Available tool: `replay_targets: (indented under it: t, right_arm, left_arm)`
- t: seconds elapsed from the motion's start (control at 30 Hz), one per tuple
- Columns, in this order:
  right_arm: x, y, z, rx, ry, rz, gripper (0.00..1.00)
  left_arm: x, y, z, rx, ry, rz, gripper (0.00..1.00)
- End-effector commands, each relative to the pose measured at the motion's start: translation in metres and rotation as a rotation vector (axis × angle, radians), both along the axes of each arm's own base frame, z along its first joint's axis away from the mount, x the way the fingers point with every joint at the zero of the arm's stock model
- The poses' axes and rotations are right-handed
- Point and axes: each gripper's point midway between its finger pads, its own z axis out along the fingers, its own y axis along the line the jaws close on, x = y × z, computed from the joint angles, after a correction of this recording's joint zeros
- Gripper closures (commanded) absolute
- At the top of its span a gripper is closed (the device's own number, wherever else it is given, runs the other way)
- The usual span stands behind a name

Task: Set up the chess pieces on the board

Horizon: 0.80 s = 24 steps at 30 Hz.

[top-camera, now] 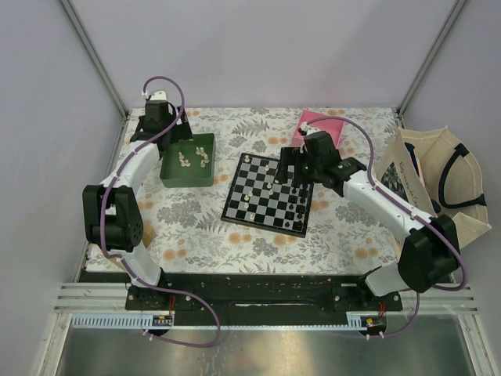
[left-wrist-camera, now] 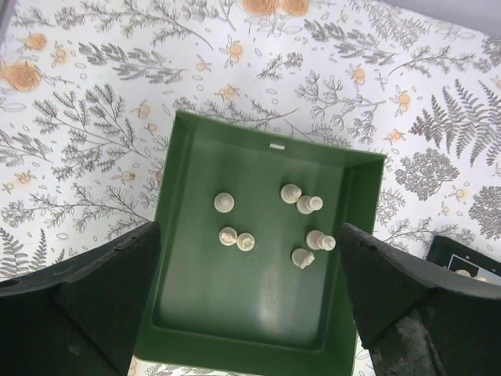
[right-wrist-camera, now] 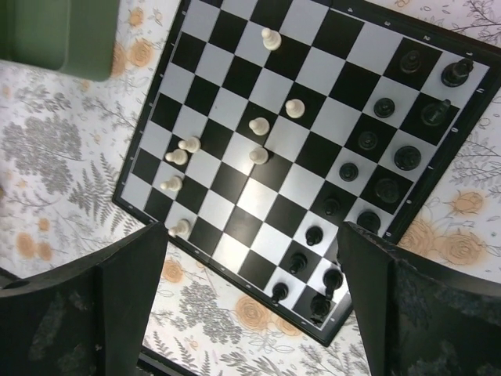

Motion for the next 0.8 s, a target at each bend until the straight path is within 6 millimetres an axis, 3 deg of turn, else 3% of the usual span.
replay_targets:
  t: [0.0,0.17,0.43,0.57,0.77]
  right_arm:
    - [0.005,0.015,0.029,0.140,-0.025,-0.002,0.01]
    - [-0.008,0.021,0.028,0.202,0.012,0.016,0.01]
    - [-0.028,0.011,0.006,0.183,0.068,0.014,0.06]
    - [-0.028,0.009,0.003,0.171,0.067,0.002,0.10]
    - [-0.013,0.016,0.010,0.143,0.048,0.043,0.14]
  left_arm:
    - [0.006,0.002,0.028,-0.008,-0.043,-0.027,0.01]
    - [-0.003,-0.004,0.006,-0.029,0.052,-0.069,0.02]
    - [-0.001,-0.005,-0.026,-0.030,0.152,-0.075,0.10]
    - [0.001,0.001,-0.042,-0.018,0.203,-0.040,0.19]
    - [0.008,0.011,-0.050,-0.052,0.213,0.052,0.34]
